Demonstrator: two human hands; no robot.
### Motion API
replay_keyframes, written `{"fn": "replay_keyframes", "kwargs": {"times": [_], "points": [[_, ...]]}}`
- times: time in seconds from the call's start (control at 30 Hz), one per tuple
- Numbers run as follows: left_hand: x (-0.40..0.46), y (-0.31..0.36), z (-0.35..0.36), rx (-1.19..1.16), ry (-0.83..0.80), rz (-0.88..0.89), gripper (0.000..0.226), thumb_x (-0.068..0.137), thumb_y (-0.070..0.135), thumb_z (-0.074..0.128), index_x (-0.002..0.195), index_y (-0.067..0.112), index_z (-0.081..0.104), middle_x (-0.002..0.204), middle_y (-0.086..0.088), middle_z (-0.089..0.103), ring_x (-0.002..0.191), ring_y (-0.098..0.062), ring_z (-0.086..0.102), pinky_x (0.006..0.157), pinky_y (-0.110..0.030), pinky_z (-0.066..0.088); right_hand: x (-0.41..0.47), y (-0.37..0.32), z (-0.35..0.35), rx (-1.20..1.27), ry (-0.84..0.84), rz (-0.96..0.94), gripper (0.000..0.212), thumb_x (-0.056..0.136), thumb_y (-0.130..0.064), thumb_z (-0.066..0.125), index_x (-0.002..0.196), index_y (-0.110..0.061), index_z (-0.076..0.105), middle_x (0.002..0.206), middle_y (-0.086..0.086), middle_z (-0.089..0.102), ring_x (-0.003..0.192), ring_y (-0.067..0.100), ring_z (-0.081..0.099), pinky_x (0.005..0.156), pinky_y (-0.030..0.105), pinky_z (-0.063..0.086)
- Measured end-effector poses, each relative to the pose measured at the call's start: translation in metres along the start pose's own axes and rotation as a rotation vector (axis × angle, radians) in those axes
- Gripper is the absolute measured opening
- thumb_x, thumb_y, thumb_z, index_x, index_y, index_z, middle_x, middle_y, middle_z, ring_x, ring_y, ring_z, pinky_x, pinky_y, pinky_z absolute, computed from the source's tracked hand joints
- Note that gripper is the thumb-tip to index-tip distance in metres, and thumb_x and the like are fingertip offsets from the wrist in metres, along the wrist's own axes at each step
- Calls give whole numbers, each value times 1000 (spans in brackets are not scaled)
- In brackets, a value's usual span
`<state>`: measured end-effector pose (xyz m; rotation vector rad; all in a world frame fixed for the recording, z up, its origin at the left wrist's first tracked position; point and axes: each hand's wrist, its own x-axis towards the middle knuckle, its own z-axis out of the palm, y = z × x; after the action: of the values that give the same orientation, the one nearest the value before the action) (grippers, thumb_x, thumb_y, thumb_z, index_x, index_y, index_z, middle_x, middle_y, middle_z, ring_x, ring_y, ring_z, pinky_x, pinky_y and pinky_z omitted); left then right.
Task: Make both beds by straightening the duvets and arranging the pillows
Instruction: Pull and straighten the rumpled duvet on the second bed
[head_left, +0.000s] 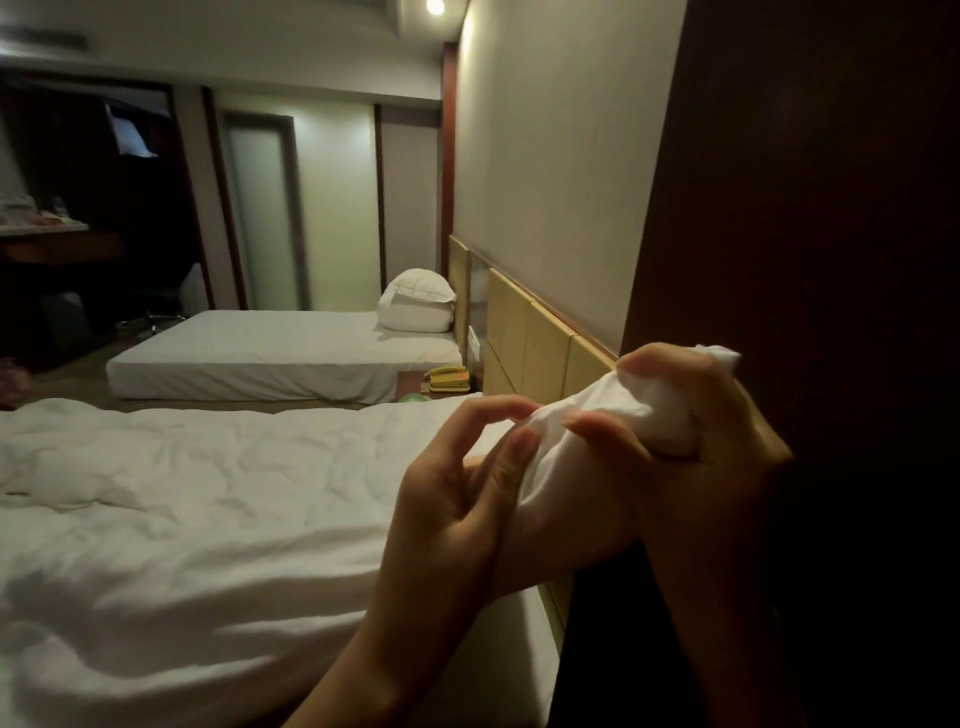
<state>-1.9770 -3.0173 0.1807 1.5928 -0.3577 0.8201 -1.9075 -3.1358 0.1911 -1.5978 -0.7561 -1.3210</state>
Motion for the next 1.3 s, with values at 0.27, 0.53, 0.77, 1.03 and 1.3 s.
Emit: {"fn": "replay_keyframes", "kwargs": {"times": [0.27,0.53,0.77,1.03,1.3], "points": [[-6,24,-16,88,19,152,15,87,23,49,101,24,55,58,20,61,40,10,49,39,-4,33,7,-21,-5,73,-63,-25,53,79,-72,50,105,-25,53,92,2,60,77,12,59,63,17,48],[5,0,-23,109,58,129,13,89,22,50,100,24,56,47,13,53,35,6,41,38,-5,28,3,-14,17,62,-55,38,56,84,-73,41,103,-23,57,88,4,62,78,17,62,68,25,51],[20,-53,-39,264,110,103,18,94,35,45,108,34,57,76,20,64,53,4,56,50,-8,40,-16,14,62,99,-99,90,63,87,-66,41,104,-11,64,90,8,64,80,8,57,77,-2,37],[79,-128,-68,267,81,55,12,96,35,48,105,33,56,57,16,56,44,2,49,43,-12,36,-17,72,142,295,-247,289,40,79,-67,56,113,-46,55,108,-31,59,99,-12,54,89,5,40],[185,-268,-119,267,81,-48,15,96,45,46,99,35,57,85,13,66,67,-3,64,55,-14,47,-27,162,282,-13,-225,144,55,92,-59,43,131,-21,37,114,11,54,90,-2,47,64,1,40]]}}
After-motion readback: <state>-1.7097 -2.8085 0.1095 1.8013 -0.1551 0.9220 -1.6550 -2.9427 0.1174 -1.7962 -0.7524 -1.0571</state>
